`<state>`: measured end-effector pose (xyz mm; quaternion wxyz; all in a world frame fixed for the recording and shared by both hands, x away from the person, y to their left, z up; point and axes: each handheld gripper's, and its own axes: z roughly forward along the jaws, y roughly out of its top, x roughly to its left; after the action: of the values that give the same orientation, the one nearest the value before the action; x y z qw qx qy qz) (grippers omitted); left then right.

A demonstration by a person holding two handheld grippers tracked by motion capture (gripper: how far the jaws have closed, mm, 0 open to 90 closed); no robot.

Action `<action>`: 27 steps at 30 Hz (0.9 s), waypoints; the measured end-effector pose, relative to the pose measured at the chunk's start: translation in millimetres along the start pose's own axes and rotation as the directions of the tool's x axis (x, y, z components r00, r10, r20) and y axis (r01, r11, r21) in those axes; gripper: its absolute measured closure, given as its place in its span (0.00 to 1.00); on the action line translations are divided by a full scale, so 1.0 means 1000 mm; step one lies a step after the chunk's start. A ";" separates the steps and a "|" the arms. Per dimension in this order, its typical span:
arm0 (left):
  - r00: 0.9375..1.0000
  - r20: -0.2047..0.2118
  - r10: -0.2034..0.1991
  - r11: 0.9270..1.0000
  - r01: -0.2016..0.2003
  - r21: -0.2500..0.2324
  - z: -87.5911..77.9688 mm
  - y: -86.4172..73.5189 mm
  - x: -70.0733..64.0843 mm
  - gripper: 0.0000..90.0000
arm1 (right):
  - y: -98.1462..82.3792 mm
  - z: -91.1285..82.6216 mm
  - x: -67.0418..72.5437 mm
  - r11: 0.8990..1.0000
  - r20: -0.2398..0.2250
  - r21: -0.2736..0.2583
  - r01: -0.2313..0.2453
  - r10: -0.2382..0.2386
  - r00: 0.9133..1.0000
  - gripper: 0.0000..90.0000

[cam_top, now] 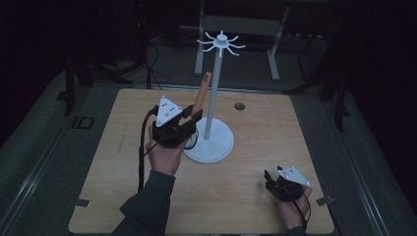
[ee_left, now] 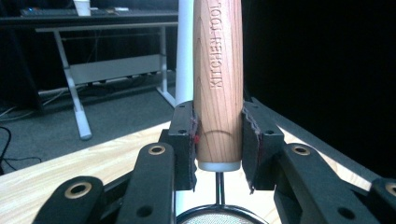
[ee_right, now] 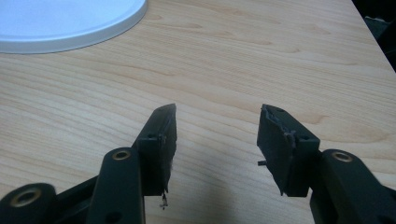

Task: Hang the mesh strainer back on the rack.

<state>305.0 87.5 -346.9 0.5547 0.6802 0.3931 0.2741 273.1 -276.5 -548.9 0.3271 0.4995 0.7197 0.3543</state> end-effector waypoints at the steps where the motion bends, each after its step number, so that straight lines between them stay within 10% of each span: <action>1: 1.000 -0.002 -0.005 1.000 0.005 -0.005 0.000 0.001 0.000 0.76 | 0.000 0.000 0.000 1.000 0.000 0.000 0.000 0.000 1.000 0.52; 27: 0.996 -0.077 -0.050 0.994 0.042 -0.104 -0.002 0.037 -0.002 0.76 | 0.000 -0.001 0.000 1.000 -0.002 -0.002 -0.002 0.002 1.000 0.52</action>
<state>310.6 83.8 -310.2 0.5789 0.6301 0.4158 0.3080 272.4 -276.3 -549.0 0.3266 0.4995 0.7193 0.3556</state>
